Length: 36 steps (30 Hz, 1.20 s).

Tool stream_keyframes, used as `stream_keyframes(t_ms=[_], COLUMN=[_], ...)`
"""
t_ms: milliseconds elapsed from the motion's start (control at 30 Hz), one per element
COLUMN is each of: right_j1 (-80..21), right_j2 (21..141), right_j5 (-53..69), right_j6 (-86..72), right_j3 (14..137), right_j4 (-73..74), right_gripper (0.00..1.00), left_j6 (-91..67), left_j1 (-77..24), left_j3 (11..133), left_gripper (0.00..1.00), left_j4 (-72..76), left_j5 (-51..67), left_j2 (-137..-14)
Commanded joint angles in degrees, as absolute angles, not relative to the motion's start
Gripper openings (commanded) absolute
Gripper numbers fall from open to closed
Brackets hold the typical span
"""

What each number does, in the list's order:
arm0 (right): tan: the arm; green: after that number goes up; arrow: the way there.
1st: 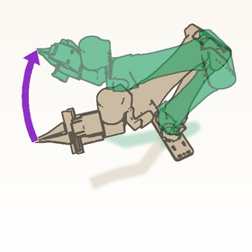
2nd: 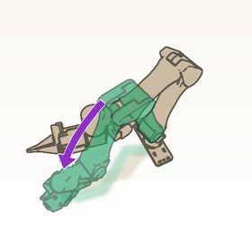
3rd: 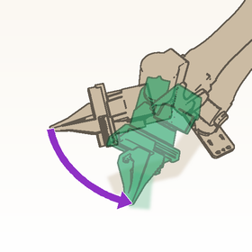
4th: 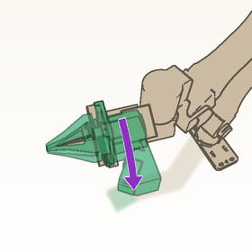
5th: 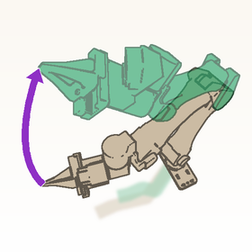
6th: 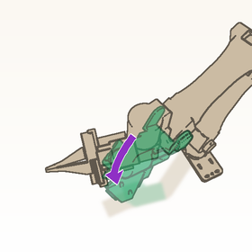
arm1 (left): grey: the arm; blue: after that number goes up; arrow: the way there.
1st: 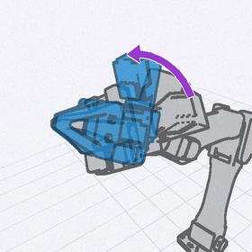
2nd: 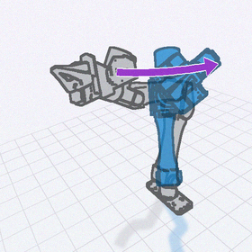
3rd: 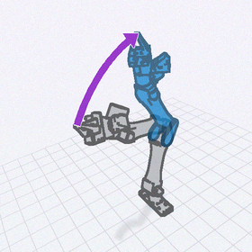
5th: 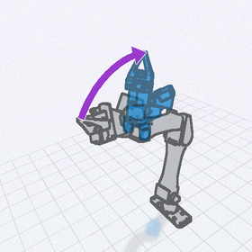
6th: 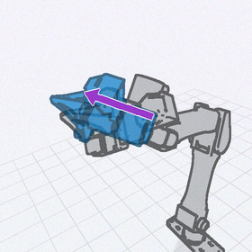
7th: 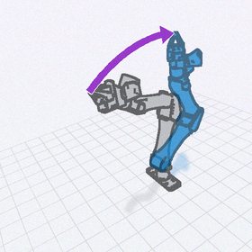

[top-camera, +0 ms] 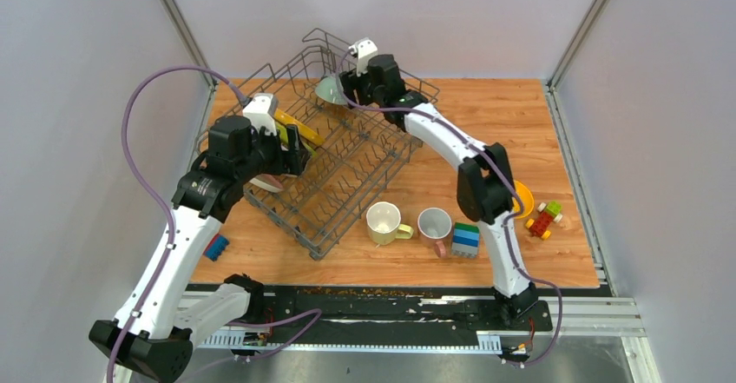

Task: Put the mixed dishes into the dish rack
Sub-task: Turn the bowl upside down on the dish rack.

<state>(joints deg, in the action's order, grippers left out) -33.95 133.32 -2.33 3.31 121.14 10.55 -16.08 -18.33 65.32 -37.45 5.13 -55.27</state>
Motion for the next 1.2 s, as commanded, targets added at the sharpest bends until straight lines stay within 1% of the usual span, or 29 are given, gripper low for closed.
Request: stream_keyframes(t_ms=[0, 33, 133, 333, 400, 467, 600, 700, 800, 933, 1067, 1167], right_j1=[-34.5, -34.5, -34.5, -32.1, -29.7, -26.3, -18.9, -14.2, -13.0, -11.8, -7.4, -3.8], right_j2=[115.5, 112.5, 103.2, 86.2, 80.9, 75.4, 65.0, 57.5, 53.1, 51.5, 51.8, 51.4], right_j5=[3.9, 4.2, 1.9, -15.0, -18.9, -20.1, -22.4, -21.6, -23.5, -28.4, -27.2, -25.6], right_j6=[2.5, 1.9, 0.9, -5.4, -10.3, -15.8, -26.6, -33.5, -38.7, -44.9, -50.1, -52.6], right_j3=[113.3, 110.7, 102.5, 83.5, 76.3, 70.8, 62.1, 56.8, 53.4, 52.4, 51.2, 49.4], right_j4=[7.4, 7.4, 7.1, 5.9, 7.6, 10.8, 18.9, 24.8, 30.0, 40.7, 49.0, 51.7], right_gripper=[0.74, 0.76, 0.79, 0.84, 0.85, 0.86, 0.87, 0.86, 0.86, 0.86, 0.85, 0.86], left_j6=[-15.5, -15.7, -15.9, -15.3, -14.8, -14.4, -13.9, -14.0, -14.2, -14.6, -14.6, -14.4], left_j1=[-18.3, -18.3, -18.3, -18.5, -19.2, -20.0, -21.0, -21.3, -21.4, -21.5, -21.4, -21.4], left_j3=[67.9, 67.9, 67.8, 68.8, 69.2, 69.4, 70.5, 70.7, 71.1, 71.4, 70.7, 70.1], left_gripper=[0.91, 0.94, 0.98, 1.0, 1.0, 1.0, 1.0, 1.0, 1.0, 1.0, 1.0, 1.0], left_j4=[-35.1, -34.6, -33.8, -33.2, -32.8, -32.4, -32.0, -31.1, -30.2, -29.5, -29.4, -29.2], left_j5=[7.7, 7.9, 9.3, 13.3, 13.7, 13.0, 12.5, 12.6, 12.9, 13.7, 13.9, 13.5], left_j2=[-55.1, -55.3, -55.9, -58.9, -59.6, -60.0, -61.0, -61.6, -62.1, -62.3, -61.7, -61.3])
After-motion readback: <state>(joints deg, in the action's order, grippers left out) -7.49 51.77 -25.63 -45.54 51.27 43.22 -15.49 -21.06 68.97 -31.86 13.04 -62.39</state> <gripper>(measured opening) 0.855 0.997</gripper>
